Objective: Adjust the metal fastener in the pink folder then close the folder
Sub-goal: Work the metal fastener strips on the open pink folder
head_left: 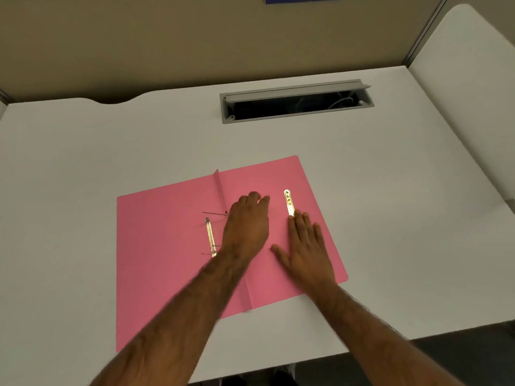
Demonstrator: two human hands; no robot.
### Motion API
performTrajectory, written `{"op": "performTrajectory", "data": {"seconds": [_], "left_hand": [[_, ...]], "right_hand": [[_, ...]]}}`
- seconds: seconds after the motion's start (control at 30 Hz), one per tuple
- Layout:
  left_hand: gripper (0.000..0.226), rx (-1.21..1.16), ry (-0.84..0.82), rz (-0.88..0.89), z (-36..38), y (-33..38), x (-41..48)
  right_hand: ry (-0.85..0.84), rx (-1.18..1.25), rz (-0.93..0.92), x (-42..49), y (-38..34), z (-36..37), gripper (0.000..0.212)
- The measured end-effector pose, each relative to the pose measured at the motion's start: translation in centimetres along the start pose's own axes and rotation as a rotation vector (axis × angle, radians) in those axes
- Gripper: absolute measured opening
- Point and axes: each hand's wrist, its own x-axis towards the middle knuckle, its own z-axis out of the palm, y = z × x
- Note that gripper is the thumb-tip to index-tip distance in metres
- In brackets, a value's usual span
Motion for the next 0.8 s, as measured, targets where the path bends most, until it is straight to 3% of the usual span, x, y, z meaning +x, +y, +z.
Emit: {"op": "performTrajectory", "data": {"seconds": [0.1, 0.23, 0.43, 0.8], "left_hand": [[0.052, -0.131, -0.086, 0.002, 0.6, 1.0, 2.8], [0.055, -0.116, -0.109, 0.004, 1.4, 2.0, 5.2], [0.038, -0.103, -0.097, 0.006, 2.1, 3.1, 6.6], [0.022, -0.450, -0.133, -0.272, 1.9, 4.0, 9.2]], "right_hand": [[0.009, -0.002, 0.002, 0.0, 0.0, 0.2, 0.085], [0.014, -0.006, 0.005, 0.1, 0.3, 0.4, 0.084], [0.013, 0.000, 0.005, 0.0, 0.4, 0.5, 0.084], [0.014, 0.008, 0.012, 0.0, 0.4, 0.6, 0.081]]}}
